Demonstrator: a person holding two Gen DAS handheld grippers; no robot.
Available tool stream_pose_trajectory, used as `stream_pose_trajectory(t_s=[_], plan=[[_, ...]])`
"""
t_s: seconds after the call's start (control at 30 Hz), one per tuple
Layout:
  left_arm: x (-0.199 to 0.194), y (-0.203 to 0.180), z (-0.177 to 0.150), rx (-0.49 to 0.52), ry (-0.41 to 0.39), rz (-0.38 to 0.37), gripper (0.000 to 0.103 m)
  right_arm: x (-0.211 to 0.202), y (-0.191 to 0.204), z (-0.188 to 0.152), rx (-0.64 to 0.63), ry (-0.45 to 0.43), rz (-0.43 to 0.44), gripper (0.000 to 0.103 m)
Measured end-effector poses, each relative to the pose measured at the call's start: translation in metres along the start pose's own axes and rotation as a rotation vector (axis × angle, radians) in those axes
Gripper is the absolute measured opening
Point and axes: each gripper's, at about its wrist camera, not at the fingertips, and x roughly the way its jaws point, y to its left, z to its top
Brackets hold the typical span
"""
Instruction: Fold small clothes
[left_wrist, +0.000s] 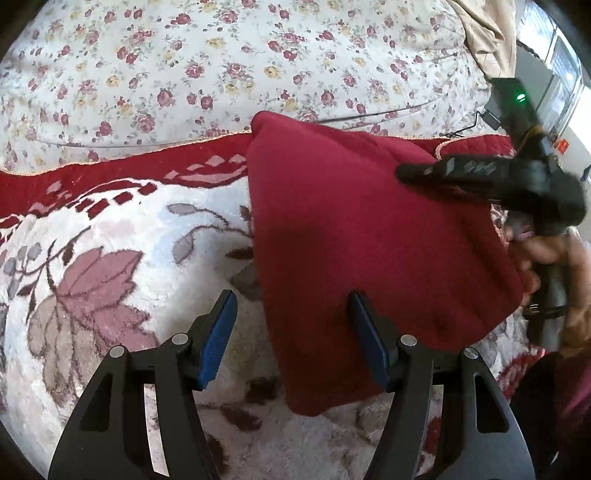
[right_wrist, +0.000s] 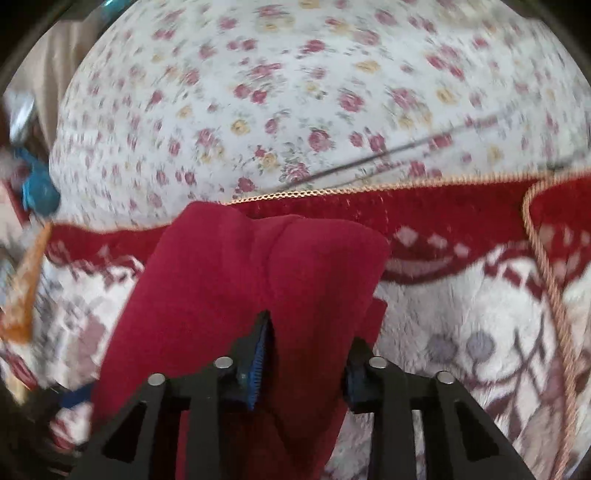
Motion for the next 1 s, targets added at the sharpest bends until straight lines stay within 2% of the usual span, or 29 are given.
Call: stream_pose_trajectory(t_s=[0.03, 0.1, 0.2, 0.33, 0.43, 0.5, 0.63, 0.7, 0.77, 0.87, 0.93, 1.0], plan=[[0.000, 0.001, 0.000, -0.006, 0.002, 0.000, 0.064, -0.006, -0.003, 0.001, 0.040, 0.011, 0.007, 0.044], [0.000, 0.001, 0.000, -0.013, 0.004, 0.002, 0.064, -0.022, -0.002, -0.001, 0.071, 0.003, 0.013, 0.044], [0.000, 0.001, -0.001, -0.010, 0.002, 0.006, 0.064, -0.052, 0.019, -0.013, 0.012, -0.067, 0.016, 0.044], [-0.002, -0.001, -0.003, -0.007, -0.004, 0.022, 0.064, -0.072, 0.046, -0.038, -0.083, -0.101, 0.026, 0.044], [-0.002, -0.002, -0.004, -0.002, -0.013, 0.029, 0.064, -0.060, 0.057, -0.053, -0.171, -0.070, -0.066, 0.044], [-0.002, -0.003, -0.005, 0.005, -0.015, 0.033, 0.064, -0.044, 0.047, -0.061, -0.146, -0.022, -0.108, 0.044], [-0.003, -0.005, -0.006, 0.019, -0.026, 0.045, 0.064, -0.046, 0.031, -0.067, -0.065, -0.030, -0.062, 0.044], [-0.003, -0.004, -0.006, 0.017, -0.025, 0.042, 0.064, -0.055, 0.029, -0.067, -0.052, -0.058, -0.035, 0.044], [-0.003, -0.003, -0.006, 0.014, -0.024, 0.035, 0.064, -0.068, 0.024, -0.066, -0.006, -0.108, 0.032, 0.044], [-0.001, -0.003, -0.005, 0.008, -0.021, 0.030, 0.064, -0.075, 0.021, -0.065, 0.027, -0.154, 0.109, 0.053], [-0.001, -0.003, -0.006, 0.010, -0.022, 0.033, 0.067, -0.058, 0.023, -0.066, 0.013, -0.092, 0.085, 0.058], [0.000, -0.002, -0.006, 0.007, -0.024, 0.041, 0.070, -0.038, 0.025, -0.071, -0.023, -0.025, -0.014, 0.059]])
